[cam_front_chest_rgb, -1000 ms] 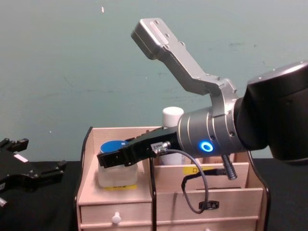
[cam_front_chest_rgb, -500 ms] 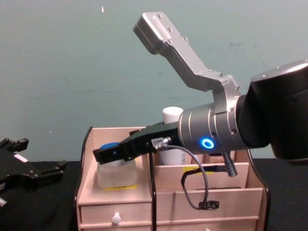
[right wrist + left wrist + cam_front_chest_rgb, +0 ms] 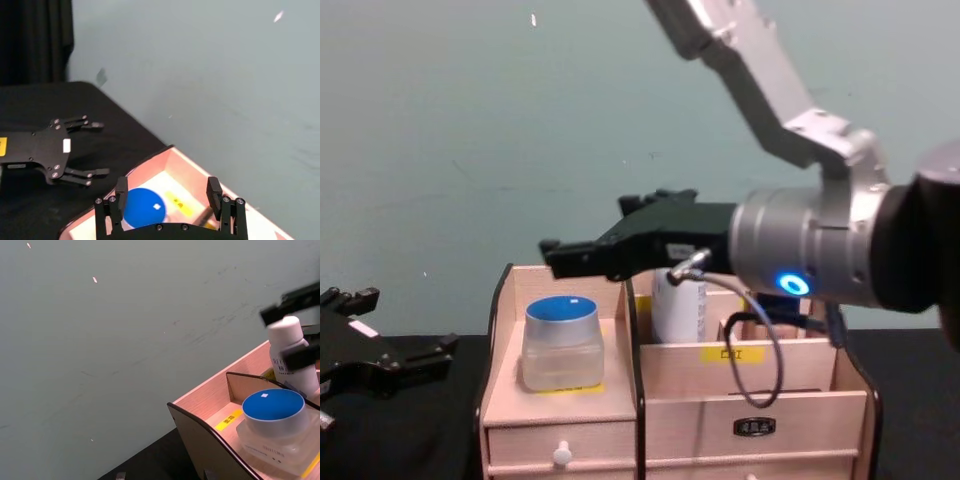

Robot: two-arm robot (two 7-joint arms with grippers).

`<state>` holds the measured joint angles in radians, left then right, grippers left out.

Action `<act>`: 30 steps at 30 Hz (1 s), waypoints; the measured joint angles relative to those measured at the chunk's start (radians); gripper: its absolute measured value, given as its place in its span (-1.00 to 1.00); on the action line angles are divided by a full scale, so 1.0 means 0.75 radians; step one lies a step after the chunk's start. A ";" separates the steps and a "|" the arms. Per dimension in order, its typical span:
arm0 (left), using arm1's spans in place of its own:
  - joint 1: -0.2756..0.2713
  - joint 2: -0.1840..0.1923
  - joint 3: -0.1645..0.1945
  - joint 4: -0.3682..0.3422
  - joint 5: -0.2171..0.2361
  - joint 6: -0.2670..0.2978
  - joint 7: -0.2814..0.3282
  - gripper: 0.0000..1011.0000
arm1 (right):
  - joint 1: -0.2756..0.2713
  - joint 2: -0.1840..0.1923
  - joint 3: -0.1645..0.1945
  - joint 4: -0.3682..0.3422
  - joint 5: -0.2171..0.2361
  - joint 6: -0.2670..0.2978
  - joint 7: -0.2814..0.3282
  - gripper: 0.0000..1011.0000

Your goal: Pick up the facial cleanser and watermelon frost from the table and place them into the tiered storage box.

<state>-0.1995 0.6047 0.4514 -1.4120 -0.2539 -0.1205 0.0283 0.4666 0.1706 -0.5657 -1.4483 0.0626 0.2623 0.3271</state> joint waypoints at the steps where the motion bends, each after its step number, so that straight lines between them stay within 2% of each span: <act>1: 0.000 0.000 0.000 0.000 0.000 0.000 0.000 1.00 | -0.027 0.010 0.015 -0.032 -0.008 -0.027 -0.019 0.98; 5: 0.000 0.000 0.000 0.000 0.000 0.000 0.000 1.00 | -0.104 0.042 0.059 -0.121 -0.024 -0.081 -0.063 0.98; 6: 0.000 0.000 0.000 0.000 0.000 0.000 0.000 1.00 | -0.139 0.055 0.084 -0.157 -0.028 -0.103 -0.082 0.98; 7: 0.000 0.000 0.000 0.000 0.000 0.000 0.000 1.00 | -0.139 0.055 0.084 -0.157 -0.028 -0.103 -0.082 0.98; 10: 0.000 0.000 0.000 0.000 0.000 0.000 0.000 1.00 | -0.200 0.078 0.129 -0.221 -0.031 -0.137 -0.115 0.98; 11: 0.000 0.000 0.000 0.000 0.000 0.000 0.000 1.00 | -0.232 0.092 0.158 -0.252 -0.032 -0.154 -0.132 0.98; 13: 0.000 0.000 0.000 0.000 0.000 0.000 0.000 1.00 | -0.260 0.101 0.186 -0.279 -0.034 -0.169 -0.151 0.98; 16: 0.000 0.000 0.000 0.000 0.000 0.000 0.000 1.00 | -0.326 0.123 0.265 -0.336 -0.035 -0.193 -0.196 0.98; 24: 0.000 0.000 0.000 0.000 0.000 0.000 0.000 1.00 | -0.413 0.153 0.400 -0.387 -0.034 -0.218 -0.239 0.98; 30: 0.000 0.000 0.000 0.000 0.000 0.000 0.000 1.00 | -0.455 0.166 0.482 -0.381 -0.048 -0.240 -0.269 0.98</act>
<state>-0.1995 0.6047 0.4514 -1.4120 -0.2540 -0.1206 0.0283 0.1250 0.2952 -0.2042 -1.7338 0.0263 0.0822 0.1254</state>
